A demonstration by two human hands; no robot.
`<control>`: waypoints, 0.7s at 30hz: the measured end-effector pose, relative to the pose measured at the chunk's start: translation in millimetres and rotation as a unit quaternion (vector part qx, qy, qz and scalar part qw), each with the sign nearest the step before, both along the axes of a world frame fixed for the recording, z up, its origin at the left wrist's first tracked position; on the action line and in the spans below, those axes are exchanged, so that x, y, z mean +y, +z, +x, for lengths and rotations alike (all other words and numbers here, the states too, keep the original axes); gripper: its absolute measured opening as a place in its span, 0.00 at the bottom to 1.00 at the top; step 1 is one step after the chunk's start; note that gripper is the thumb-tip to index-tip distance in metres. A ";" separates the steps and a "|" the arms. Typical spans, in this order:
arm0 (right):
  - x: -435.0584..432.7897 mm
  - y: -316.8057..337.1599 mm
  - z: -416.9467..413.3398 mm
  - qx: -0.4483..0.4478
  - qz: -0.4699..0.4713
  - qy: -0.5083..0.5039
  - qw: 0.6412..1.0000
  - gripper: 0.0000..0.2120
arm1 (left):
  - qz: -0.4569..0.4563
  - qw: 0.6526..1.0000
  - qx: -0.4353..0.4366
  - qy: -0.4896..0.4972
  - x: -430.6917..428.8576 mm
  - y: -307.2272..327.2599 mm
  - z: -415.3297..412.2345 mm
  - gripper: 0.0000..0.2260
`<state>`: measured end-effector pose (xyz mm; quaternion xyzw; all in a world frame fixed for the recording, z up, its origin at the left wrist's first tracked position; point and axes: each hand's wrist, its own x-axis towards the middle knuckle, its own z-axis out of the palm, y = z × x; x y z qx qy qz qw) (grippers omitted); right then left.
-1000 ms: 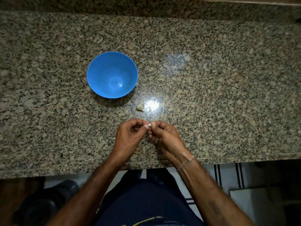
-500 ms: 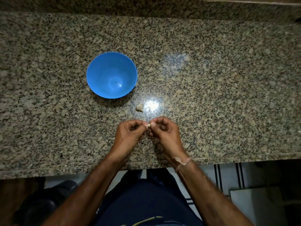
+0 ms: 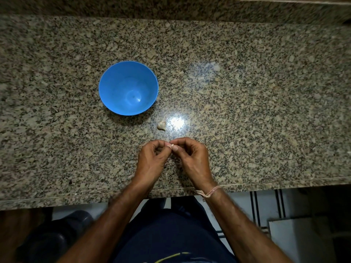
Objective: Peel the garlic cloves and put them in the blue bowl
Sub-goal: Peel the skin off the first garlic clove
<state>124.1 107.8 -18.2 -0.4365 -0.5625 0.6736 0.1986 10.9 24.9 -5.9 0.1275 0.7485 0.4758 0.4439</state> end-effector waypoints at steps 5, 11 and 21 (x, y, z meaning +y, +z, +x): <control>-2.0 -7.0 0.6 0.003 -0.025 -0.024 0.999 0.06 | 0.003 1.000 0.007 0.011 3.1 -2.5 4.0 0.06; 1.0 -4.9 4.8 0.011 0.015 0.018 1.000 0.08 | -0.013 0.999 0.028 -0.010 3.6 -9.1 2.7 0.05; 7.7 -9.8 1.3 0.015 -0.119 -0.063 0.991 0.06 | -0.050 0.998 0.023 -0.009 3.3 -12.6 5.1 0.09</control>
